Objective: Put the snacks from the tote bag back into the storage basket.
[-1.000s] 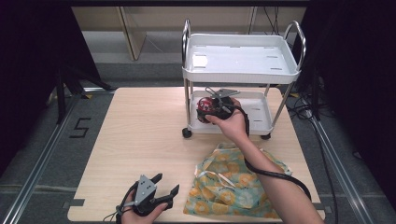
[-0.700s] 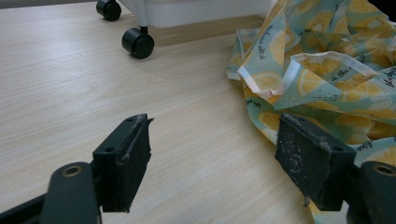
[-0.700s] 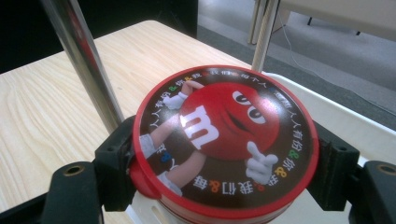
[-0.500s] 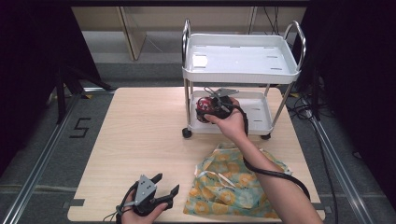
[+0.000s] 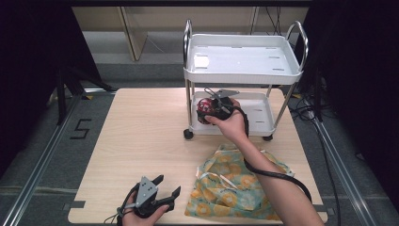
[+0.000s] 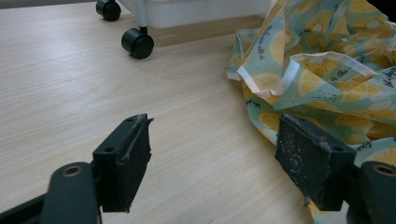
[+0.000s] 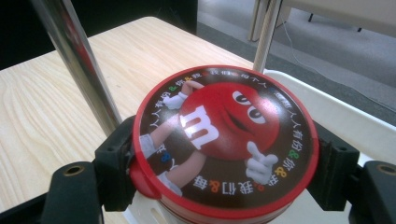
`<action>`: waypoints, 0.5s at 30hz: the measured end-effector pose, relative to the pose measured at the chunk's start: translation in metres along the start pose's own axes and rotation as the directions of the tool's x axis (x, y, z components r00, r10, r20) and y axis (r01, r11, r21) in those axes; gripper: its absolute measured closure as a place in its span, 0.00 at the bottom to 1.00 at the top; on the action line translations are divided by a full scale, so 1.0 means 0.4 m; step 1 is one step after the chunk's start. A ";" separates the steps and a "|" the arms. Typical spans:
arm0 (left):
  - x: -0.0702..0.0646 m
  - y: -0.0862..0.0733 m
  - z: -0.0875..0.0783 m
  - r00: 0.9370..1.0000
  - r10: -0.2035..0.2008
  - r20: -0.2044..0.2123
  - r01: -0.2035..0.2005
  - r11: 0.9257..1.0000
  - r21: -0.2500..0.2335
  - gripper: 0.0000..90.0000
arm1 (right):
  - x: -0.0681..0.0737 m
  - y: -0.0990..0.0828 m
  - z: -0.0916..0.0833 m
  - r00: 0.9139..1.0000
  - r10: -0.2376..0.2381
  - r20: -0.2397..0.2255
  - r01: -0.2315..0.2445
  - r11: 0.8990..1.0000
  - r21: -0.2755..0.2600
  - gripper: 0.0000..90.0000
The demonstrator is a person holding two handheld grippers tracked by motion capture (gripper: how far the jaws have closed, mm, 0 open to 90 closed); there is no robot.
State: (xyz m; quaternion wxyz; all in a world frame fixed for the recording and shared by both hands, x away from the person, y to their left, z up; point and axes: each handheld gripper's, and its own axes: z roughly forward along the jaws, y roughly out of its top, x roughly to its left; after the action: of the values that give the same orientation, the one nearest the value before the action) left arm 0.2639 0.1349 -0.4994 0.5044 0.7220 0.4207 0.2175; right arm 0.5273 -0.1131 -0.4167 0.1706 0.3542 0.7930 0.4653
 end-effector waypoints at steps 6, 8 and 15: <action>0.000 0.000 0.001 1.000 0.006 0.002 -0.006 1.000 -0.004 0.29 | -0.002 -0.001 0.004 1.000 -0.019 0.011 0.019 1.000 0.005 0.30; -0.001 0.000 0.001 1.000 -0.006 0.001 0.006 1.000 -0.005 0.29 | -0.003 -0.002 0.007 0.999 -0.033 0.030 0.033 0.999 0.010 0.30; 0.000 0.000 0.000 1.000 0.003 0.000 -0.003 1.000 0.000 0.29 | -0.004 -0.006 0.012 0.998 -0.052 0.036 0.051 0.998 0.024 0.30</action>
State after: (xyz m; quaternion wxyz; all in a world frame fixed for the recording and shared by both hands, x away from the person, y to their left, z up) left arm 0.2637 0.1348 -0.4993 0.5042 0.7225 0.4197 0.2184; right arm 0.5301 -0.1121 -0.4212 0.1928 0.3440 0.8039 0.4452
